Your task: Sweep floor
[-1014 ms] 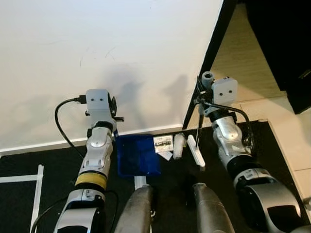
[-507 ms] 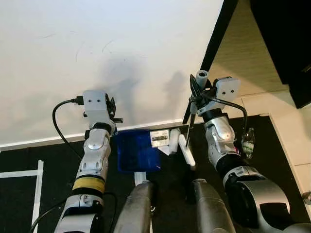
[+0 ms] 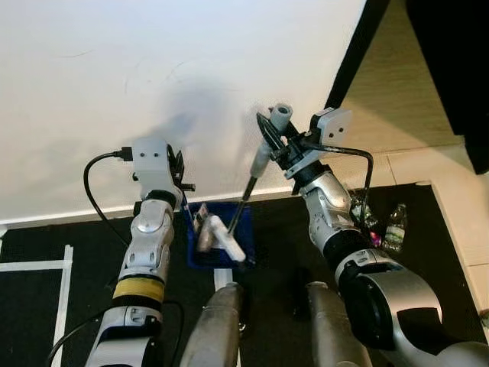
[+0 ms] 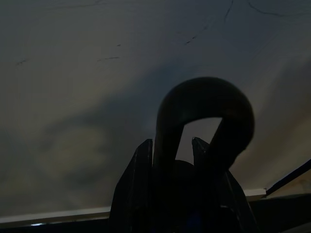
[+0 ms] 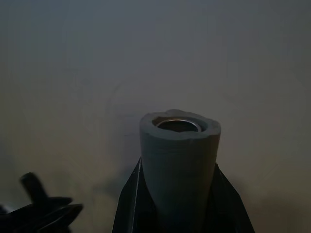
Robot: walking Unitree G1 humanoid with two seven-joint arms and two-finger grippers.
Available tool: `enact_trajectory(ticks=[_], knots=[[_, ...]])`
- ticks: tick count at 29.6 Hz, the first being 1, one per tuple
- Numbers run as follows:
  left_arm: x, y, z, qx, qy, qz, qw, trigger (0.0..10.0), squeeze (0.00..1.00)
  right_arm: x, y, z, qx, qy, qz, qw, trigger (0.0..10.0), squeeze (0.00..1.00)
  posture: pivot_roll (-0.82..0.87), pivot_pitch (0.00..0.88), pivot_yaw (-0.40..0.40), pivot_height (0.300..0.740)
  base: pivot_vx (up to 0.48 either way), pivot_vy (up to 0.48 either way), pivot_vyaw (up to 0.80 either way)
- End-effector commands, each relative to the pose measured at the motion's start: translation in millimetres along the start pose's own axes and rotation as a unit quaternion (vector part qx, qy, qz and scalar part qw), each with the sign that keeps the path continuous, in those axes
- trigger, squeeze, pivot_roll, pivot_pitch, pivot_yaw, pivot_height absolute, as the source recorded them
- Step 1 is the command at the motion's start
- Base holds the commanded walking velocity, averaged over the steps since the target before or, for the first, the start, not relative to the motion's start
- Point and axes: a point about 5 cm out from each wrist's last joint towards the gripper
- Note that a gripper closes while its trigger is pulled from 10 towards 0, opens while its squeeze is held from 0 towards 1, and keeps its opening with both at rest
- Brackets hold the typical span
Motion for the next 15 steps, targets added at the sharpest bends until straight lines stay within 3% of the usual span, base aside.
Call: enact_trajectory(ticks=[1,5,8,15], knots=[[15.8,-34,9.5,-0.079,-0.029,0.031,0.996,10.0,0.0,-40.7,-17,-11.3,0.016,0.042,-0.052,0.998,10.0,0.0,0.17,0.337,0.012,0.74,0.0,0.0,0.0],[12.8,-29,6.5,-0.073,-0.015,0.05,0.996,10.0,0.0,-35.5,-6,-8.6,0.035,0.061,-0.015,0.997,10.0,0.0,0.15,0.331,0.007,0.74,0.0,0.0,0.0],[1.7,-19,4.0,-0.06,0.013,0.077,0.995,10.0,0.0,-27.5,9,-3.7,0.061,0.084,0.019,0.994,10.0,0.0,0.13,0.322,0.001,0.74,0.0,0.0,0.0],[-17.8,-7,10.4,-0.042,0.04,0.076,0.995,10.0,0.0,-16.0,42,8.6,0.115,0.08,0.05,0.989,10.0,0.0,0.11,0.291,-0.011,0.74,0.0,0.0,0.0]])
Point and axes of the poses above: a point about 5 cm out from each wrist's last joint towards the gripper, its own z axis pointing back from the gripper into the wrist, its own y axis along the axis of the wrist's last joint, x = y × z, and after that the axes turned 1 degree about -z, right-handed
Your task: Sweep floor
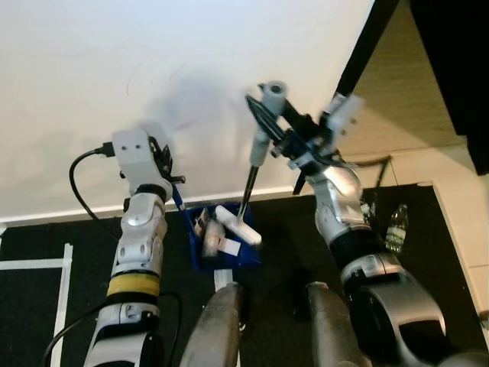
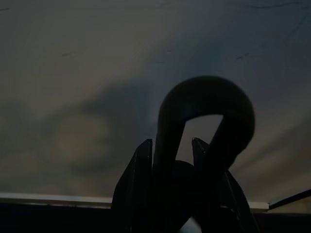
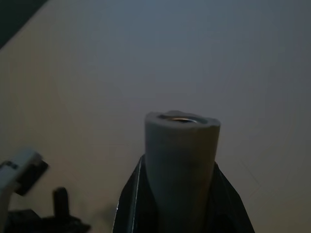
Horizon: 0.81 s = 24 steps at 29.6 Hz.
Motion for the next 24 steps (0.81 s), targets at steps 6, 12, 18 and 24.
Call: enact_trajectory(ticks=[6,12,18,24], knots=[[-5.8,-18,18.3,-0.046,0.001,0.014,0.999,10.0,0.0,-4.3,18,5.6,0.041,-0.027,-0.014,0.999,10.0,0.0,0.1,0.277,-0.013,0.74,0.0,0.0,0.0],[-10.8,-12,33.5,-0.037,0.025,0.017,0.999,10.0,0.0,14.9,18,38.1,0.011,-0.119,-0.009,0.993,10.0,0.0,0.08,0.239,-0.016,0.74,0.0,0.0,0.0],[-15.6,-8,57.4,-0.039,0.04,0.015,0.998,10.0,0.0,34.8,25,63.8,-0.016,-0.207,0.039,0.977,10.0,0.0,0.08,0.215,-0.012,0.74,0.0,0.0,0.0],[-17.7,-6,71.8,-0.057,0.035,-0.006,0.998,10.0,0.0,55.3,35,72.4,-0.038,-0.284,0.068,0.956,10.0,0.0,0.08,0.183,-0.001,0.74,0.0,0.0,0.0]])
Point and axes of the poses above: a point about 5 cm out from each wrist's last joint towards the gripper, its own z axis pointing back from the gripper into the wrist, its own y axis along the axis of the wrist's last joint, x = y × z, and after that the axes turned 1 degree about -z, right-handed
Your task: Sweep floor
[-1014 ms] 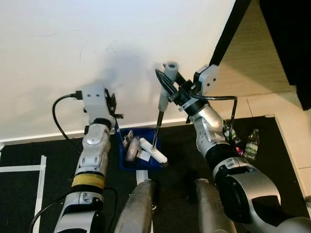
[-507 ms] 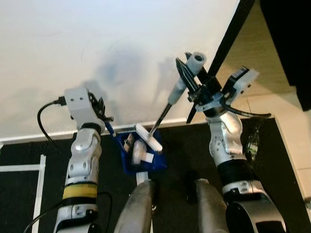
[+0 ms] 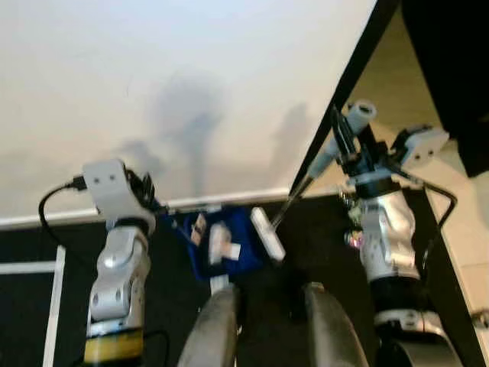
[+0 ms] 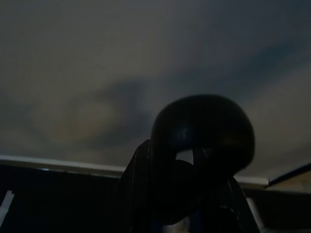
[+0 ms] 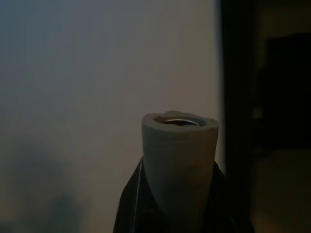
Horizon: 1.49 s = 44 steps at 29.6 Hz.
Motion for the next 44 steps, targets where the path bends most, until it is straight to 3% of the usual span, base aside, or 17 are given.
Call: enact_trajectory(ticks=[1,7,9,14,16,20,26,40,44], knots=[[-1.4,-3,6.9,-0.019,-0.004,-0.01,1.0,10.0,0.0,7.0,6,-1.7,-0.002,-0.031,0.016,0.999,10.0,0.0,0.08,0.178,0.0,0.74,0.0,0.0,0.0],[-5.8,2,10.9,-0.032,-0.011,-0.01,0.999,10.0,0.0,10.8,2,-4.0,-0.029,-0.042,0.028,0.998,10.0,0.0,0.08,0.157,-0.003,0.74,0.0,0.0,0.0],[-5.9,3,12.1,-0.045,-0.023,-0.003,0.999,10.0,0.0,12.0,-8,-6.7,-0.078,-0.042,0.042,0.995,10.0,0.0,0.09,0.143,-0.013,0.74,0.0,0.0,0.0],[-4.8,8,13.0,-0.049,-0.03,0.008,0.998,10.0,0.0,13.8,-16,-7.6,-0.111,-0.049,0.027,0.992,10.0,0.0,0.09,0.134,-0.017,0.74,0.0,0.0,0.0],[-3.5,19,11.3,-0.034,-0.032,0.033,0.998,10.0,0.0,15.1,-22,-8.0,-0.13,-0.047,0.017,0.99,10.0,0.0,0.09,0.123,-0.019,0.74,0.0,0.0,0.0],[0.3,29,9.2,-0.007,-0.042,0.042,0.998,10.0,0.0,15.2,-21,-8.6,-0.115,-0.044,0.029,0.992,10.0,0.0,0.09,0.109,-0.02,0.74,0.0,0.0,0.0],[10.0,41,6.0,0.034,-0.055,0.017,0.998,10.0,0.0,12.8,-18,-8.4,-0.087,-0.056,0.036,0.994,10.0,0.0,0.08,0.076,-0.004,0.74,0.0,0.0,0.0],[18.8,31,-4.8,0.007,-0.07,0.025,0.997,10.0,0.0,19.2,-12,1.8,-0.063,-0.07,0.064,0.993,10.0,0.0,0.05,0.044,0.031,0.74,0.0,0.0,0.0],[20.1,31,-5.9,0.007,-0.069,0.025,0.997,10.0,0.0,21.6,-12,1.5,-0.059,-0.083,0.048,0.994,10.0,0.0,0.05,0.045,0.031,0.74,0.0,0.0,0.0]])
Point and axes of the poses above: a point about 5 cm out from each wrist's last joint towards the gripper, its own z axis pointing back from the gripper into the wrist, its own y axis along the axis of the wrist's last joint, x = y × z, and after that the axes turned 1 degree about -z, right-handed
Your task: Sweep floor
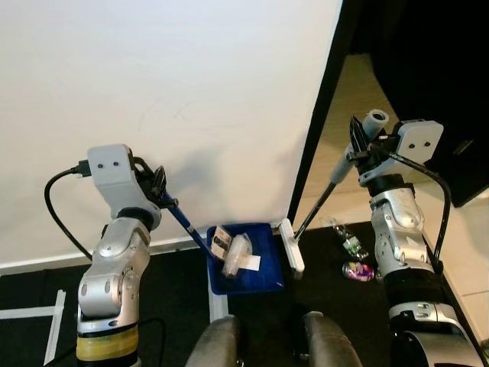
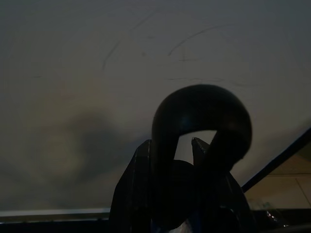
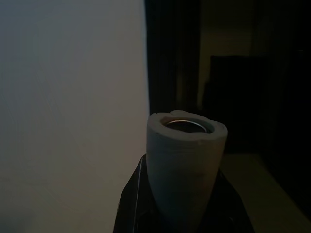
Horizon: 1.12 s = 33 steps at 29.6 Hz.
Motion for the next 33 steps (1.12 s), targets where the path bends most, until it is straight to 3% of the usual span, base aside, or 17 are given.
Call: enact_trajectory(ticks=[1,7,33], knots=[[2.0,4,-1.5,0.016,0.0,0.001,1.0,10.0,0.0,2.4,5,-0.4,0.02,-0.008,-0.006,1.0,10.0,0.0,0.05,0.045,0.031,0.74,0.0,0.0,0.0],[1.9,2,-0.4,0.013,0.004,0.001,1.0,10.0,0.0,8.3,3,0.7,0.012,-0.026,-0.017,0.999,10.0,0.0,0.06,0.054,0.027,0.74,0.0,0.0,0.79],[3.9,-7,2.3,-0.001,0.01,0.002,1.0,10.0,0.0,5.1,-2,2.0,0.002,-0.013,-0.021,1.0,10.0,0.0,0.06,0.07,0.015,0.74,0.0,0.0,0.77]])
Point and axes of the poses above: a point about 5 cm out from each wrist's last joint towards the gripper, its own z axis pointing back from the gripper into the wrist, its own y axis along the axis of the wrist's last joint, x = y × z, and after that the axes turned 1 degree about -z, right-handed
